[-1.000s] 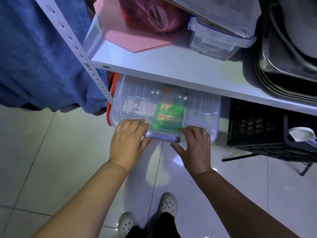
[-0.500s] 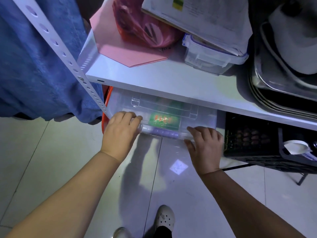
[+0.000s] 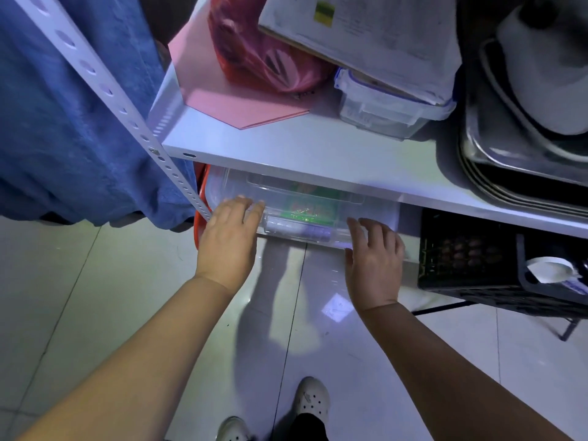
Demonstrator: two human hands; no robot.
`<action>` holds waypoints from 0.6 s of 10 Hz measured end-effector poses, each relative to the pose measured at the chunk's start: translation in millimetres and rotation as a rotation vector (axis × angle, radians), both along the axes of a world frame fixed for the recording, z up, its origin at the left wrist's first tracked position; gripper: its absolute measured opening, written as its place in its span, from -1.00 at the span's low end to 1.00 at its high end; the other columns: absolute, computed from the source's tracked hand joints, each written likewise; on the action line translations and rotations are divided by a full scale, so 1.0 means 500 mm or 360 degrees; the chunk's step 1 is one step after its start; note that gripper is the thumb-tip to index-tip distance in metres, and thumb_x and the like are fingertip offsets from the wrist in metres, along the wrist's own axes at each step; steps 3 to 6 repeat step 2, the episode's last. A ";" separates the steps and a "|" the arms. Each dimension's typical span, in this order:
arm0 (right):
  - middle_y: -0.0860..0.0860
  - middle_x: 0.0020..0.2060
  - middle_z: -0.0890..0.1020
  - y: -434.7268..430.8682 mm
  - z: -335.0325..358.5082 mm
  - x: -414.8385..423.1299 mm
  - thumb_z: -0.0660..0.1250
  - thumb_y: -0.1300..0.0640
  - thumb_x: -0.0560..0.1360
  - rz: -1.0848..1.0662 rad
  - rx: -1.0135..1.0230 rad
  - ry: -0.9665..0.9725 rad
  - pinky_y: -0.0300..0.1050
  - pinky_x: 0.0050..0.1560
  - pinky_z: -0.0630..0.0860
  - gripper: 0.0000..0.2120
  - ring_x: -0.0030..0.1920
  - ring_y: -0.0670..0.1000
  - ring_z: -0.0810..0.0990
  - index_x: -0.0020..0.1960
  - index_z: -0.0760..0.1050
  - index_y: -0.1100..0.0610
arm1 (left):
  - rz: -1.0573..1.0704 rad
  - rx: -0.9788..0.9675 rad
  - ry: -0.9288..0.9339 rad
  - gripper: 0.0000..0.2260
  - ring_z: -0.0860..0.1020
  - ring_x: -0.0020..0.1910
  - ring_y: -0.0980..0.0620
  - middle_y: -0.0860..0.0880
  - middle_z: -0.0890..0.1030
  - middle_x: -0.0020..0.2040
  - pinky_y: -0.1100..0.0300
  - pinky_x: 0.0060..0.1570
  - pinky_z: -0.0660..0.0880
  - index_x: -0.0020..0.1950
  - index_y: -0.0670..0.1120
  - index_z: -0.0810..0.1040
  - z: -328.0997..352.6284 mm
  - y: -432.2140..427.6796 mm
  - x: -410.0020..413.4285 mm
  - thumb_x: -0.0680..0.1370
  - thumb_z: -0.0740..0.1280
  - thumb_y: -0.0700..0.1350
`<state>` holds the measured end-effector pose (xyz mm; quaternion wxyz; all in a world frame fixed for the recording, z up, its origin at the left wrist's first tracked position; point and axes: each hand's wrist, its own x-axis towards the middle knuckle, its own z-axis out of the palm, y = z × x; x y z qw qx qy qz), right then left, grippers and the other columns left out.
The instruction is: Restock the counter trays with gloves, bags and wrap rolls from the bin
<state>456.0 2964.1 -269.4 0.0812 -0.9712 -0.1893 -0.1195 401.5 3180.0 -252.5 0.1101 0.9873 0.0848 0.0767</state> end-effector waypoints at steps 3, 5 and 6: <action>0.16 0.00 0.63 -0.043 0.113 -0.066 0.47 0.33 0.19 0.0059 -0.0007 0.0241 0.03 -0.06 0.51 -0.48 -0.05 0.21 0.60 0.15 0.55 0.22 | 0.0021 -0.0054 0.0244 -0.58 0.56 -0.05 -0.25 -0.18 0.61 0.01 -0.01 -0.12 0.52 0.04 -0.20 0.59 0.113 -0.046 -0.079 0.20 0.48 -0.37; 0.16 0.00 0.63 -0.043 0.113 -0.066 0.47 0.33 0.19 0.0059 -0.0007 0.0241 0.03 -0.06 0.51 -0.48 -0.05 0.21 0.60 0.15 0.55 0.22 | 0.0021 -0.0054 0.0244 -0.58 0.56 -0.05 -0.25 -0.18 0.61 0.01 -0.01 -0.12 0.52 0.04 -0.20 0.59 0.113 -0.046 -0.079 0.20 0.48 -0.37; 0.16 0.00 0.63 -0.043 0.113 -0.066 0.47 0.33 0.19 0.0059 -0.0007 0.0241 0.03 -0.06 0.51 -0.48 -0.05 0.21 0.60 0.15 0.55 0.22 | 0.0021 -0.0054 0.0244 -0.58 0.56 -0.05 -0.25 -0.18 0.61 0.01 -0.01 -0.12 0.52 0.04 -0.20 0.59 0.113 -0.046 -0.079 0.20 0.48 -0.37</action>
